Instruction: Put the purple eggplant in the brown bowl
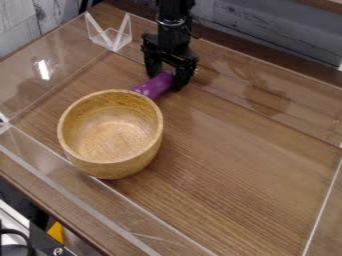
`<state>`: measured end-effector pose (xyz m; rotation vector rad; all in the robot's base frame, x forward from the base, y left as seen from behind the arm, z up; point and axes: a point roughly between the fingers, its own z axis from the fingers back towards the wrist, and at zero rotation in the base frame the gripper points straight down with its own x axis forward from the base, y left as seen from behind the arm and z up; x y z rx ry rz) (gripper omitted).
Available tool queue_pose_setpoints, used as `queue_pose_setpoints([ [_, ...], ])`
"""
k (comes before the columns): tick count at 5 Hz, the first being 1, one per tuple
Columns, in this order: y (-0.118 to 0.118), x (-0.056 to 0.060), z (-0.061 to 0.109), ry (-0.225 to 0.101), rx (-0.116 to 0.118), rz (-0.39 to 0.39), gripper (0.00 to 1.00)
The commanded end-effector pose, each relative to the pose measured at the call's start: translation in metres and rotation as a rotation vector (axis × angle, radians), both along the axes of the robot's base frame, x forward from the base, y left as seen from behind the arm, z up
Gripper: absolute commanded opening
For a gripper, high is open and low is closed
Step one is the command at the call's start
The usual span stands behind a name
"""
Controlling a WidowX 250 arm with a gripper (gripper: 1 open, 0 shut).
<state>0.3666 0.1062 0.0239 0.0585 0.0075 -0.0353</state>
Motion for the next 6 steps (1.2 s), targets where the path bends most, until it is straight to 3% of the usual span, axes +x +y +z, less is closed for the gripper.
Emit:
queue_pose_setpoints([
  [1,0.007,0.006,0.013,-0.049,0.007,0.006,1.00],
  [2,0.008,0.005,0.011,-0.051,0.001,0.005,0.00],
  [6,0.006,-0.001,0.029,-0.058,-0.015,0.028,0.00],
])
